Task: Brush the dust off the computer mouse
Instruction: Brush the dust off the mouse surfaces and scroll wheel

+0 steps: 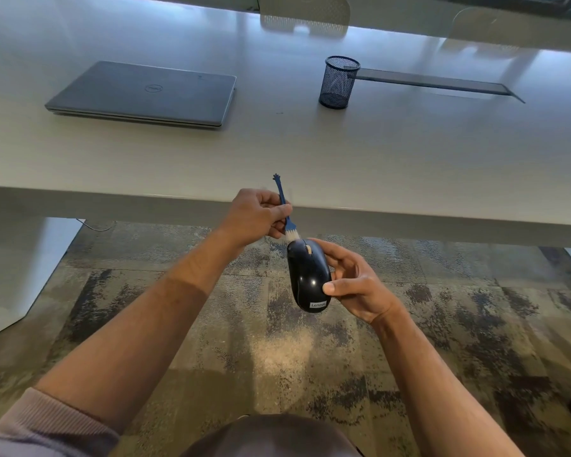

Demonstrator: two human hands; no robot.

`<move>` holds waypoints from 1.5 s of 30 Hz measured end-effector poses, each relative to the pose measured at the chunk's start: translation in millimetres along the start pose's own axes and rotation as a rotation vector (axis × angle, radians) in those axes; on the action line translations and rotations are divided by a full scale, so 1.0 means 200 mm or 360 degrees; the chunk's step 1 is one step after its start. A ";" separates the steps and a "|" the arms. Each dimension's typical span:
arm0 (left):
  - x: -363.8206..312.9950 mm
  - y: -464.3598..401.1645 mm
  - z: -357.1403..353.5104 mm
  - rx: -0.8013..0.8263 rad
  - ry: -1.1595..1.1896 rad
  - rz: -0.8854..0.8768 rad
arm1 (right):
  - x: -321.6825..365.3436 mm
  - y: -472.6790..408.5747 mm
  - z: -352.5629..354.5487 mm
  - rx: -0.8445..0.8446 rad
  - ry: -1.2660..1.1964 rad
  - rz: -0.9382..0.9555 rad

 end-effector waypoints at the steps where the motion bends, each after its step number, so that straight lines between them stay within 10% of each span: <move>1: 0.00 0.00 -0.01 0.0018 -0.0021 -0.0002 | 0.00 0.00 0.00 0.0004 0.0009 0.0003; 45: 0.01 0.01 -0.06 0.0169 -0.0166 0.0049 | -0.02 0.03 0.02 -0.0008 0.0056 -0.0020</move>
Point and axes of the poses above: each hand's wrist, its own y-axis away from the middle knuckle, its own z-axis out of the back of the hand, x = y × z, the point moved 8 cm from there along -y, towards the middle knuckle, and after that the axes turned 13 degrees about z, right-handed, at the moved point
